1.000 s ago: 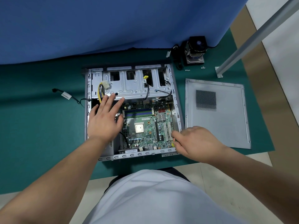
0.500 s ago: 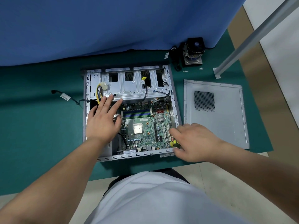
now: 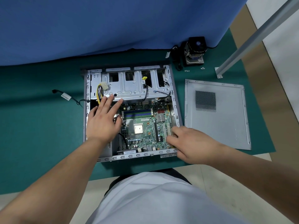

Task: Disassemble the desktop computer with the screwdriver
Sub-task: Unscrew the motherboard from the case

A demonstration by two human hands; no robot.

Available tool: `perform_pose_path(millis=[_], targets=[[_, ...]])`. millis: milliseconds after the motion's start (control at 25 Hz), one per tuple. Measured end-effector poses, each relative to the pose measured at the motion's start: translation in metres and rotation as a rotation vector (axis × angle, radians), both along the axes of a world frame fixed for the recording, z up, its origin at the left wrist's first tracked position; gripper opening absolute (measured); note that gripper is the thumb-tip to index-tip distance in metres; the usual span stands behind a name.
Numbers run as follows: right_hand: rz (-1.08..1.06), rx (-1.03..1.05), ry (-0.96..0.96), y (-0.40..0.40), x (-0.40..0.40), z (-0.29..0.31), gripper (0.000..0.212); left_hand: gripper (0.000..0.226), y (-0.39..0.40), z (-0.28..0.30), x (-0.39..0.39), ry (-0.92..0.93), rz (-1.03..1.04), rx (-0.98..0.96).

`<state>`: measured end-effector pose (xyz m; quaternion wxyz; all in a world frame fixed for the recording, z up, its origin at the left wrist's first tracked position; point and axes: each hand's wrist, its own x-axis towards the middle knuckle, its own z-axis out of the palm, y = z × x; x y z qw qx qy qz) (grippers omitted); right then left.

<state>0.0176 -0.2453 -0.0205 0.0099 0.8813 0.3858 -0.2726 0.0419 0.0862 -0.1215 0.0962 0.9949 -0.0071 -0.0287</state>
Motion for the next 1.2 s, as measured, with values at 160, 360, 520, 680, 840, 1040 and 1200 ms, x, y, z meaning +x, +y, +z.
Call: perform_pose_path(millis=[160,360,520,680,840,1040,1200], targets=[[-0.177,0.004,0.000,0.001,-0.001,-0.002,0.035,0.064,0.000,0.000,0.001,-0.006,0.000,-0.004],[-0.117,0.068,0.049,0.001,-0.005,-0.004,0.030,0.065,0.000,0.000,0.001,-0.005,-0.001,-0.007],[-0.246,0.022,-0.010,0.004,-0.006,-0.002,0.031,0.066,0.000,0.001,0.000,-0.002,0.003,-0.009],[-0.150,0.030,0.044,0.003,-0.005,0.000,0.033,0.066,0.000,0.001,0.000,0.000,-0.002,-0.013],[-0.247,-0.022,-0.030,0.008,-0.007,-0.001,0.028,0.067,0.000,0.001,0.000,0.004,0.000,-0.017],[-0.196,-0.036,-0.037,0.010,-0.010,0.000,0.031,0.067,0.000,0.001,0.000,0.017,0.006,-0.023],[-0.227,-0.032,-0.033,0.015,-0.009,0.000,0.027,0.067,0.000,0.002,0.000,0.022,0.007,-0.036]])
